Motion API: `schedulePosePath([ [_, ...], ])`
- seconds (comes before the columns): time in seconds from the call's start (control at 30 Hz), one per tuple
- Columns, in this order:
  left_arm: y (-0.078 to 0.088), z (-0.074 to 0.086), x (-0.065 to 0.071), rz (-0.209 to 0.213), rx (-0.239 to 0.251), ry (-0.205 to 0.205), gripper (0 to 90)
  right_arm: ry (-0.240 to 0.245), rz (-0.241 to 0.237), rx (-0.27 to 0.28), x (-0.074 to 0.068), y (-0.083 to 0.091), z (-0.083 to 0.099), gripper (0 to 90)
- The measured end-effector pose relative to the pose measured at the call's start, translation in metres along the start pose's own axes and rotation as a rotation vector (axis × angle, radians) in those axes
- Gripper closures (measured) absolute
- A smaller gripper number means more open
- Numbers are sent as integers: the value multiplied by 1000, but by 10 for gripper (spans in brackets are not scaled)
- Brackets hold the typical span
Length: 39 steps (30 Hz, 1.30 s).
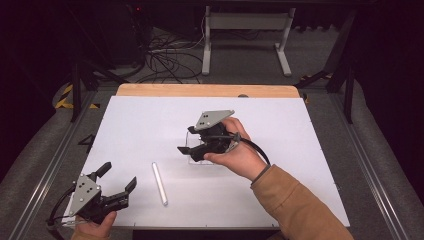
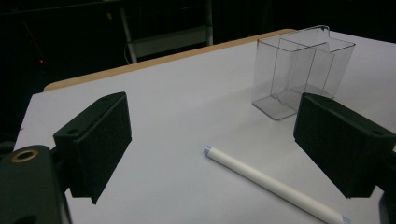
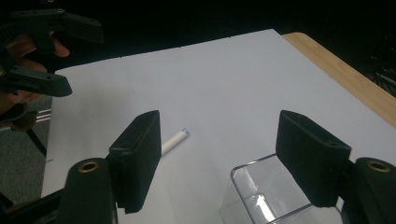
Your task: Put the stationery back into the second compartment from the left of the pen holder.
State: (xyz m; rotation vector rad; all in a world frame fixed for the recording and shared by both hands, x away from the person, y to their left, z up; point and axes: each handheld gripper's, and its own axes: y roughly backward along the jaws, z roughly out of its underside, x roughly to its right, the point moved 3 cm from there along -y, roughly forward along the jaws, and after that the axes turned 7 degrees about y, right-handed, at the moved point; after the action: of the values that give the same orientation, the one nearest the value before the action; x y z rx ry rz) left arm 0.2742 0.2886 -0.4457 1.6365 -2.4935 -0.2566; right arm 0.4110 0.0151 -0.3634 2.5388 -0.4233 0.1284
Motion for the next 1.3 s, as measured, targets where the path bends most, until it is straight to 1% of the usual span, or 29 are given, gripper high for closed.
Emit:
schedulePosePath([
  [0.07,0,0,0,1,0,-1,120,-28,12,1,-4,-2,-1,344],
  [0.13,1,0,-1,0,-2,0,121,-66,24,2,-9,-5,-3,380],
  [0.2,1,1,-1,-2,-1,-2,121,-125,22,0,-12,-8,-4,400],
  [0.3,2,1,-1,-6,2,0,121,-190,15,-15,-17,-12,-5,419],
  [0.37,3,1,-1,-8,2,2,121,-205,21,-32,-19,-16,-6,422],
  [0.43,3,1,-2,-10,1,3,121,-229,19,-46,-22,-19,-6,424],
  [0.5,4,2,-2,-14,0,5,121,-239,22,-56,-25,-22,-7,423],
  [0.57,5,2,-2,-16,0,3,122,-258,12,-59,-28,-24,-8,417],
  [0.67,7,2,-3,-20,6,8,122,-250,18,-58,-31,-27,-8,416],
  [0.77,6,2,-3,-22,1,5,122,-261,22,-68,-34,-30,-8,418],
  [0.87,6,2,-2,-22,4,5,122,-285,39,-94,-37,-33,-7,430],
  [0.93,6,2,-2,-19,5,6,122,-335,84,-135,-39,-35,-6,446],
  [0.97,6,2,-2,-19,5,7,122,-340,99,-157,-40,-37,-5,451],
  [1.03,5,2,-2,-18,2,7,122,-374,92,-180,-41,-42,-4,451],
  [1.1,5,2,-2,-18,0,1,122,-387,85,-199,-41,-47,-3,451],
  [1.13,5,2,-2,-19,2,4,122,-386,73,-203,-42,-50,-3,451],
  [1.3,6,2,-2,-17,3,6,123,-380,52,-234,-48,-66,-3,455],
])
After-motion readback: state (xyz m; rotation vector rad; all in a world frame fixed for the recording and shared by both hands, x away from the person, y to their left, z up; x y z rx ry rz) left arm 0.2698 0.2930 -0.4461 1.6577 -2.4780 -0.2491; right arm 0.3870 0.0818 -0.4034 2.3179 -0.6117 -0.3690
